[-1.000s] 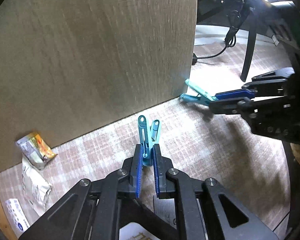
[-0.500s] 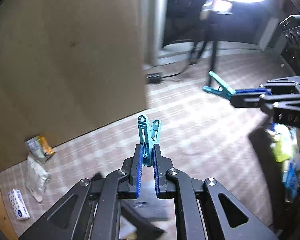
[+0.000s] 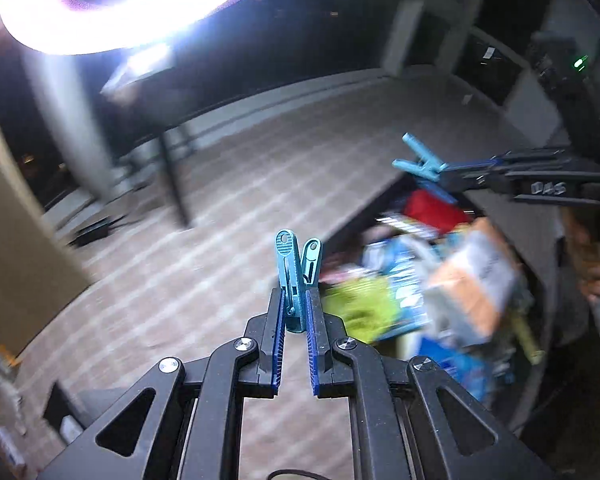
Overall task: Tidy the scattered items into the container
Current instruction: 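Carry both blue clothespins over the black box and open both grippers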
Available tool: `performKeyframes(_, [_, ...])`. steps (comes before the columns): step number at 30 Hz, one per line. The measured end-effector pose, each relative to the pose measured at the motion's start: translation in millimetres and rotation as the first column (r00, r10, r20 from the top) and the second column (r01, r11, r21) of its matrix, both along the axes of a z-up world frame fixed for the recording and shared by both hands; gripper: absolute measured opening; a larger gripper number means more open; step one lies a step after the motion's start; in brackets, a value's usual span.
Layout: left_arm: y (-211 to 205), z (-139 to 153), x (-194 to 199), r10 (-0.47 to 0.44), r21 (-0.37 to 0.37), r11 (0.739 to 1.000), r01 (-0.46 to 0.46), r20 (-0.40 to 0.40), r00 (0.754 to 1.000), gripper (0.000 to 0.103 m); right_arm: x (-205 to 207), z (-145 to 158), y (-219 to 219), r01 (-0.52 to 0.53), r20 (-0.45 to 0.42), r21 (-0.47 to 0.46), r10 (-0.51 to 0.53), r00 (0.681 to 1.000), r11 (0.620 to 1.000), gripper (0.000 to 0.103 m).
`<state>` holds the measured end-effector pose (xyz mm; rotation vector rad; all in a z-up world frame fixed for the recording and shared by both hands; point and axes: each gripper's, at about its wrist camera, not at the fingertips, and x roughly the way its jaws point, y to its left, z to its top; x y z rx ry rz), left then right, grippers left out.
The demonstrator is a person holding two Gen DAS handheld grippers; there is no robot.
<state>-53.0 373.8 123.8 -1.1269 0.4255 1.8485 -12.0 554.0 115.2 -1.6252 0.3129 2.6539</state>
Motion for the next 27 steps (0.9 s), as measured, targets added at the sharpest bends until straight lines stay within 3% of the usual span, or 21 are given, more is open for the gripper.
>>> performKeyframes(8, [59.8,13.1,40.4,-0.12,0.018,0.993,0.12,0.015,0.993,0.012,49.7,1.7,63.8,0.135,0.016,-0.002,-0.135,0.991,0.991,0.012])
performKeyframes(10, [68.3,13.3,43.0,-0.119,0.008,0.993,0.119,0.018,0.993,0.044,55.4,5.3,68.2,0.142,0.002,0.006,-0.142,0.99,0.99,0.013])
performKeyframes(11, [69.6,14.3,43.2,-0.114,0.017,0.993,0.114,0.008,0.993,0.045,57.0,6.6,70.0,0.144,0.0,0.004,-0.144,0.99,0.99,0.017])
performKeyframes(12, [70.9,13.9,42.9,-0.113,0.019,0.993,0.113,0.005,0.994,0.042,58.8,8.4,72.2,0.15,0.005,-0.003,-0.15,0.989,0.989,0.025])
performKeyframes(14, [68.0,14.6,41.3,-0.11,0.016,0.994,0.109,0.013,0.994,0.039,63.3,12.6,75.2,0.168,-0.015,-0.009,-0.168,0.986,0.986,0.028])
performKeyframes(21, [44.7,11.8,32.7,-0.051,0.0,0.999,0.051,-0.006,0.999,0.035,64.2,16.8,70.1,0.169,-0.028,-0.025,-0.17,0.985,0.985,0.028])
performKeyframes(27, [-5.7,10.4,15.7,0.066,-0.017,0.998,-0.067,-0.019,0.998,0.035,53.2,23.9,44.2,0.103,-0.048,-0.039,-0.105,0.993,0.994,0.029])
